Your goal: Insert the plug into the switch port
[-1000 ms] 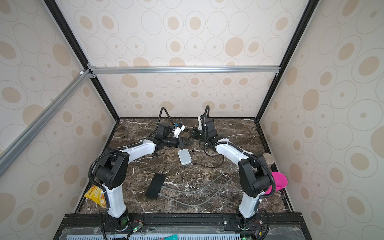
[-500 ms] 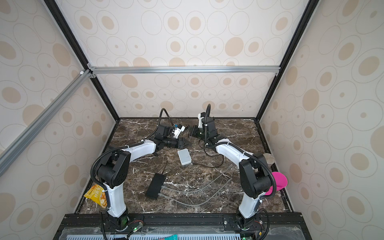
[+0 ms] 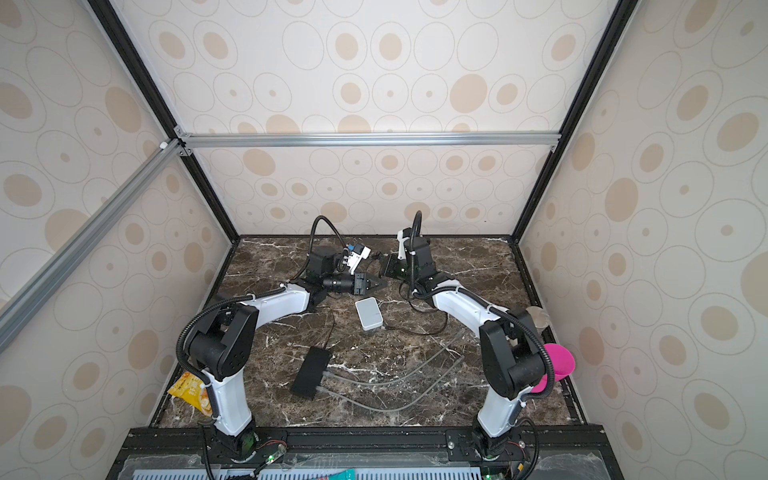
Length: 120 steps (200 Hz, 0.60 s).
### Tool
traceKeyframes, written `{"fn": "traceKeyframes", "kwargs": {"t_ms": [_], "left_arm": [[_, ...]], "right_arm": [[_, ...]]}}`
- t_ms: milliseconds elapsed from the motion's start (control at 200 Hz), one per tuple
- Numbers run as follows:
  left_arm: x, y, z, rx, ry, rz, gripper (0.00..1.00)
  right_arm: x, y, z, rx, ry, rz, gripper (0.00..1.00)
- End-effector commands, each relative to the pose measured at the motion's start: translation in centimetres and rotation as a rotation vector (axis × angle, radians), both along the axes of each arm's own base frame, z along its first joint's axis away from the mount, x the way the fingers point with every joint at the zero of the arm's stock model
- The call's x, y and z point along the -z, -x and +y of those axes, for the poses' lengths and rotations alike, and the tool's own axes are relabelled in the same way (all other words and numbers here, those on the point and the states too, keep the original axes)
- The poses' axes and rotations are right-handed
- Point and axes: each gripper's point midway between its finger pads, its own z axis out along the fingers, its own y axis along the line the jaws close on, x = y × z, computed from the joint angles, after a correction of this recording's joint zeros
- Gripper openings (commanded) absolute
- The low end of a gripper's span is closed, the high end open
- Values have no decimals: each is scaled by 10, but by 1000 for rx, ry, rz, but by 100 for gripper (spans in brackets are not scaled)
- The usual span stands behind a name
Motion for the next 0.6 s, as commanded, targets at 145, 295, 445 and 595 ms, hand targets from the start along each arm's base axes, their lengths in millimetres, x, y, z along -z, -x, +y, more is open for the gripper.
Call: {"fn": "traceKeyframes", "kwargs": {"t_ms": [145,295,445,595], "left_arm": [[-14,-4,0,1,-1,-47,18],[-12,-5,1,-5,-11,-45,15],[-11,-6,1,-7,-18,-48,12],[-10,-9,3,-18,-27,-48,15]], "right_arm": [[-18,5,2,-9,-28,-38,0],[-18,6,3,-13,-26,-37,0],[-17,6,3,-17,-28,-36,0],[-18,9,6,-39,-38,-46,0]]}}
